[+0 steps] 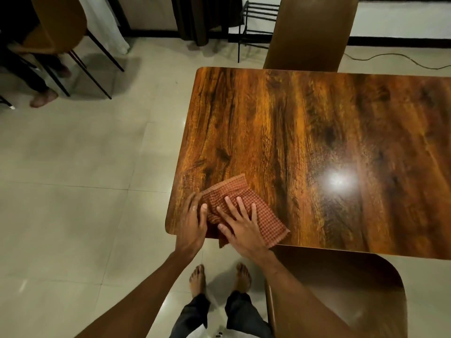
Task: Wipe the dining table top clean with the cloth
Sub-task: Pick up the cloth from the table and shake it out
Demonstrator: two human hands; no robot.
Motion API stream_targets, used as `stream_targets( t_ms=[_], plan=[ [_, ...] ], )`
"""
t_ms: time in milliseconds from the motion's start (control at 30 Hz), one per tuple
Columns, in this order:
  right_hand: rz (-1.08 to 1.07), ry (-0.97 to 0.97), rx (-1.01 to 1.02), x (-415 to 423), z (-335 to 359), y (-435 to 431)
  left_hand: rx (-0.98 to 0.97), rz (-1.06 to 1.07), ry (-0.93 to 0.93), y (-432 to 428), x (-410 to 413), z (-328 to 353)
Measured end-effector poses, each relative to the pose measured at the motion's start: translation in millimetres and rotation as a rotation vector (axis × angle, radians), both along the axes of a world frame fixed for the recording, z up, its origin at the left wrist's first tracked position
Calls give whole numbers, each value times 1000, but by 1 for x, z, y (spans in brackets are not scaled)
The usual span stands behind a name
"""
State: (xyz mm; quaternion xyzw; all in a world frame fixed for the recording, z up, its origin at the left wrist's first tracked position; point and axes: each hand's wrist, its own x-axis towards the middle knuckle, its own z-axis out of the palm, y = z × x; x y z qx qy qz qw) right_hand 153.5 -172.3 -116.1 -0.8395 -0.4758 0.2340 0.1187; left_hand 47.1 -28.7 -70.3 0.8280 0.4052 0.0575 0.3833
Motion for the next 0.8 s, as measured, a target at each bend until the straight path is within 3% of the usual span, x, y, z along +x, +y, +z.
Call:
stream_targets(
  t_ms=[100,200,267,367,433,500,633,800],
  plan=[
    [-172,44,146,30,14,-25,3,-8,-5,-10,11,-1],
    [-701,-13,225,39,28,-61,76,-100,56,-7,32,-5],
    [-926,-18,153,27,31,-78,89,-188,99,-2,53,-8],
    [-945,36,-35,3,31,-80,107,-300,218,6,81,-14],
    [-948,97,-57,-8,30,-70,150,-338,313,11,91,-18],
    [-978,173,44,-11,31,-54,149,-319,363,15,95,-21],
    [-978,268,171,-2,36,-25,-121,-229,332,24,94,-19],
    [-1012,471,399,28,59,7,-389,-108,155,73,81,6]
  ],
)
